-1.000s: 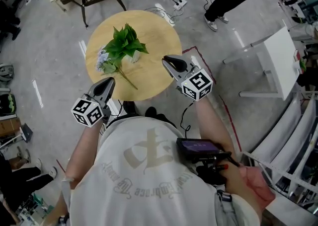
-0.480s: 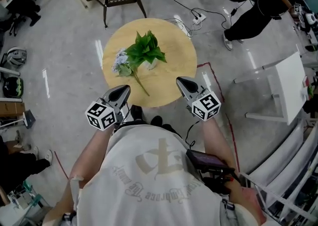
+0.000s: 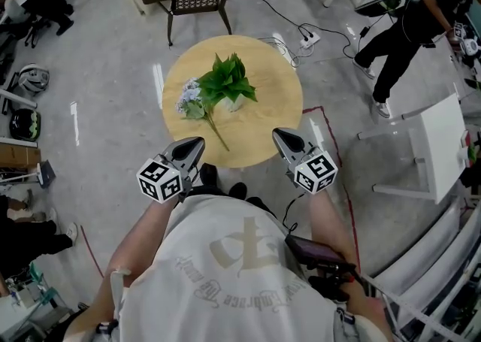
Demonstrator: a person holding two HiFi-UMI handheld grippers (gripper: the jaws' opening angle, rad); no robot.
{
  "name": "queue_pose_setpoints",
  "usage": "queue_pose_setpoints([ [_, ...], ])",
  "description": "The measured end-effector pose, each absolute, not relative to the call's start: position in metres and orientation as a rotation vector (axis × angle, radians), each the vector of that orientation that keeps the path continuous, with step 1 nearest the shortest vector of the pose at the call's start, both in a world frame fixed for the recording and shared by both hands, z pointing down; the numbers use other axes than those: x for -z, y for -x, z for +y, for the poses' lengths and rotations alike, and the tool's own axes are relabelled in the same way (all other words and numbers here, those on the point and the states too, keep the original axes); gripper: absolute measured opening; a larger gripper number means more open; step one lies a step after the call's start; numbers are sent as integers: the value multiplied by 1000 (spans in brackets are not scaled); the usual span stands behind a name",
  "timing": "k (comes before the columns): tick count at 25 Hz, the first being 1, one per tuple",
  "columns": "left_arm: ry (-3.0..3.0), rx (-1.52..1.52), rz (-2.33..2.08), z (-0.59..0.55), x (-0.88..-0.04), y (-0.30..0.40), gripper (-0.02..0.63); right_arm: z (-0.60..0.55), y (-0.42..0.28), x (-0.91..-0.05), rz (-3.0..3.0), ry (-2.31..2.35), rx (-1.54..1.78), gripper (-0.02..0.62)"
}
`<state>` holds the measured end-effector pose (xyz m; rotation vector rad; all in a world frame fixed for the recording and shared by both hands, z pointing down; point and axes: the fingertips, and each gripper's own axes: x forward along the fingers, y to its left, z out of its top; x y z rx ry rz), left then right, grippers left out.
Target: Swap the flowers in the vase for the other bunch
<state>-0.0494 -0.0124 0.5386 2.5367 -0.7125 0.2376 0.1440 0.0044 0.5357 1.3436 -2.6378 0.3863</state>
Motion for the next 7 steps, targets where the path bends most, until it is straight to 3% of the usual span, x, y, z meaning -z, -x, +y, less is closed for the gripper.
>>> queue_pose_setpoints([
  [7,-2531,-241,-720,-2,-543,48,9,5,-148,-534,-2649,-1332,-372,6],
])
